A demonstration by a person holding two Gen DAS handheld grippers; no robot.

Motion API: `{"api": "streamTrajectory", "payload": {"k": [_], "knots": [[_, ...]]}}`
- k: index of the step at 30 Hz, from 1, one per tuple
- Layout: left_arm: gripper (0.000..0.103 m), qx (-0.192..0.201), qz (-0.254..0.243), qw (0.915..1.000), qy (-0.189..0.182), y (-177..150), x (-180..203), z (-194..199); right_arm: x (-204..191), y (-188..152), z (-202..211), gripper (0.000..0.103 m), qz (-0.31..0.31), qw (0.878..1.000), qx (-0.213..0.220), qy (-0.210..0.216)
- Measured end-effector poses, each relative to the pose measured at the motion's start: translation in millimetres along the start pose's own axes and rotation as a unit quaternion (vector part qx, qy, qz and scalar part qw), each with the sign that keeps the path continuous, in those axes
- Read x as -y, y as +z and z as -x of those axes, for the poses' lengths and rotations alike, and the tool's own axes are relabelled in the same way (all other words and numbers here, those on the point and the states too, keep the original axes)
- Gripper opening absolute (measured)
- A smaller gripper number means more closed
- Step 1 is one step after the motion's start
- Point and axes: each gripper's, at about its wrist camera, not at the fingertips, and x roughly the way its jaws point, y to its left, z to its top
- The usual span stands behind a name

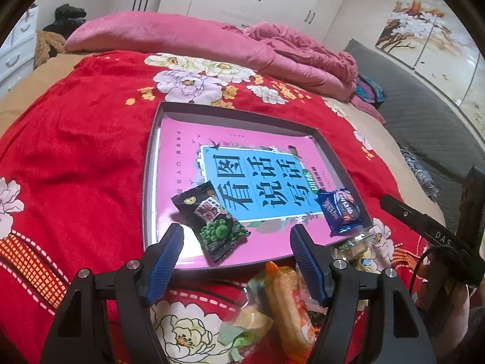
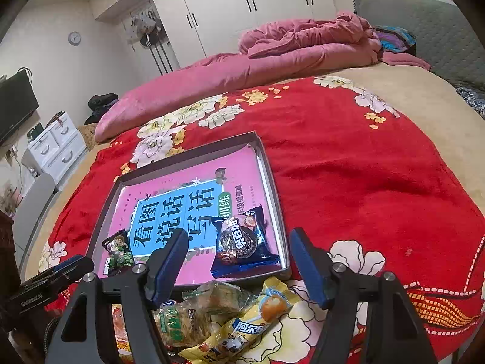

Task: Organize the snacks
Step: 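Withdraw both open grippers from the tray back toward the snack pile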

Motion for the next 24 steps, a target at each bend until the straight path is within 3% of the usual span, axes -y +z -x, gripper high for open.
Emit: {"api": "streamTrajectory", "payload": {"k": [24], "knots": [[0.074, -0.005, -0.048, 0.9986, -0.022, -9.7, 32.9, 11.2, -3.0, -10.1, 26.1, 0.07, 0.03, 0.999, 0.01, -0.006]]}}
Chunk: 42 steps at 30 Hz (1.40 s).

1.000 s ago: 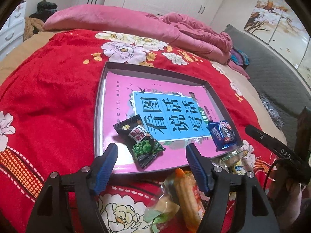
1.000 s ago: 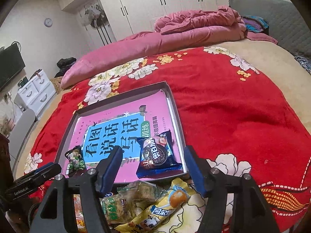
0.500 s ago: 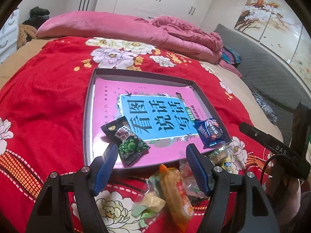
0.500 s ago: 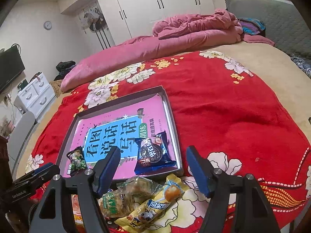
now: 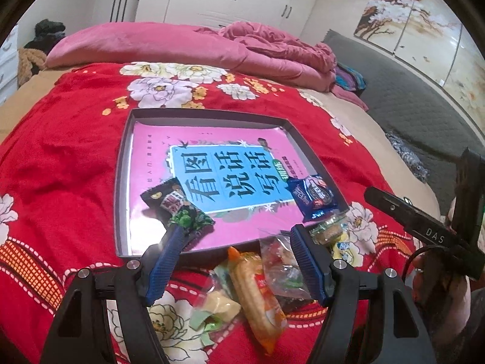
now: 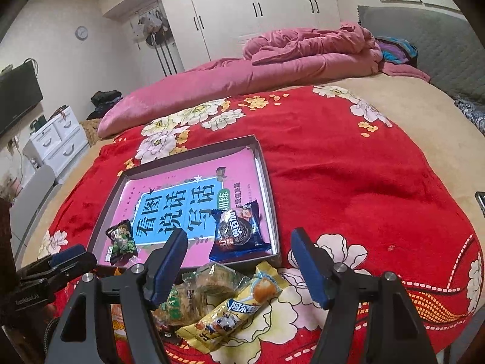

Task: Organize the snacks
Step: 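Withdraw both open grippers from the tray back toward the snack pile, then grasp a clear pastry bag with the right gripper while the left approaches another clear bag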

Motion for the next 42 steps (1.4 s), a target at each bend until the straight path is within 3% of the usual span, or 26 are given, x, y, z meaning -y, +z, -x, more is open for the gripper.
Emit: {"api": "streamTrajectory", "payload": {"k": [12, 24, 34, 42], "knots": [[0.074, -0.03, -0.043, 0.9986, -0.003, -11.7, 27.2, -7.0, -4.3, -13.6, 6.4, 0.071, 0.034, 0.999, -0.007, -0.005], [0.074, -0.075, -0.08, 0.9925, 0.054, -21.3, 38.9, -26.1, -1.8, -22.2, 2.8, 0.071, 0.051, 0.999, -0.018, -0.007], [0.074, -0.09, -0.084, 0.9907, 0.058, -16.0, 44.2, -36.5, -16.2, -36.5, -15.9, 0.071, 0.122, 0.991, -0.05, -0.013], [0.074, -0.115, -0.048, 0.9912, 0.044, -10.6, 38.4, -46.1, -29.1, -46.6, -36.2, 0.071, 0.201, 0.977, -0.068, -0.036]]}}
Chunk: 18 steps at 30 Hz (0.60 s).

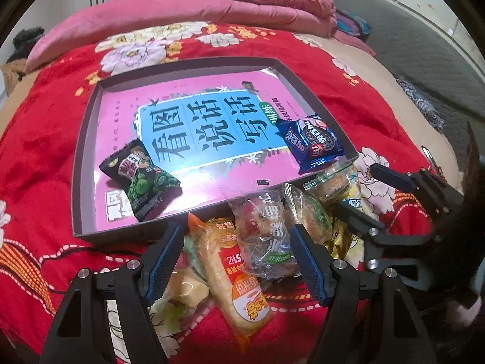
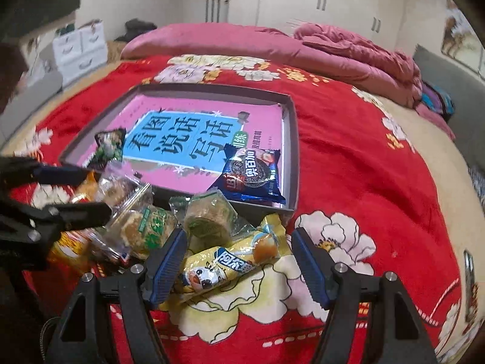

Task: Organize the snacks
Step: 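Grasp a clear pastry bag with the right gripper while the left approaches another clear bag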

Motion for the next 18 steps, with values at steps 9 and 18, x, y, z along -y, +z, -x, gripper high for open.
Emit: {"api": "streamTrajectory", "payload": {"k": [9, 18], "knots": [[0.073, -0.024, 0.022, 0.9994, -0.008, 4.4, -2.0, -10.2, -17.6, 2.8, -14.5, 0.064, 0.064, 0.998, 0.007, -0.028], [0.066, -0.032, 0.018, 0.9993, 0.001, 6.7, 3.4, -15.2, -15.3, 0.7, -19.9, 0.043, 0.045, 0.999, 0.019, 0.014]]}}
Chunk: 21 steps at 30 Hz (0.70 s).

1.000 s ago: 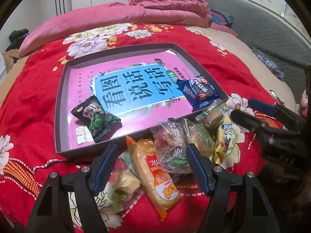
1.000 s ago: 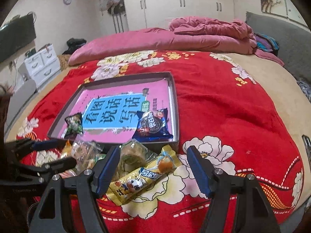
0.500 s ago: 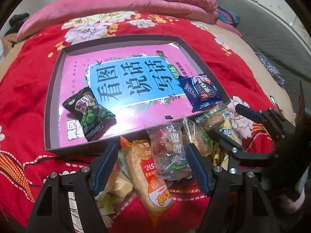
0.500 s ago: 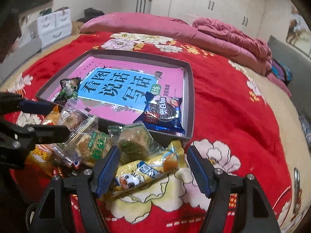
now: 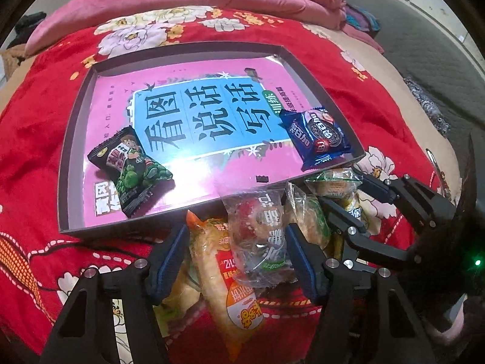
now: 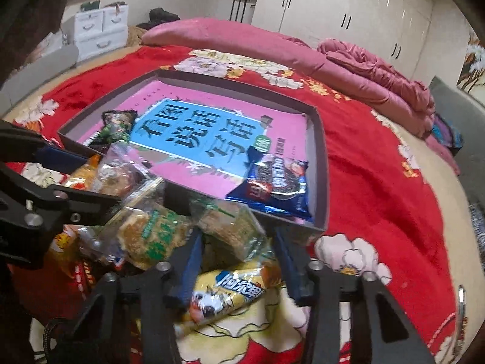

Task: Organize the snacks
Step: 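Grasp a clear pastry bag with the right gripper while the left approaches another clear bag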

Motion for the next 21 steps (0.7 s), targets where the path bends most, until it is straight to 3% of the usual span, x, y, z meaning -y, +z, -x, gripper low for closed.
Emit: {"api": "streamTrajectory", "payload": {"k": [5, 8, 14, 21], "knots": [[0.059, -0.001, -0.001, 1.0, -0.002, 0.2, 1.5, 0.3, 21.6, -3.8, 4.2, 0.04, -0.079, 0.995, 0.012, 0.062], [0.058, 0.0, 0.001, 1.0, -0.004, -0.1, 1.4, 1.0, 33.1, -6.0, 9.7, 0.039, -0.114, 0.99, 0.021, 0.079], [0.052, -0.001, 0.005, 0.9999, -0.016, -0.6, -0.7, 1.8, 51.8, -8.9, 22.6, 0.033, -0.167, 0.98, 0.043, 0.094], [0.051, 0.0, 0.017, 0.9995, -0.029, -1.2, -4.9, 1.5, 49.6, -8.1, 20.8, 0.033, -0.162, 0.982, 0.036, 0.092]]}}
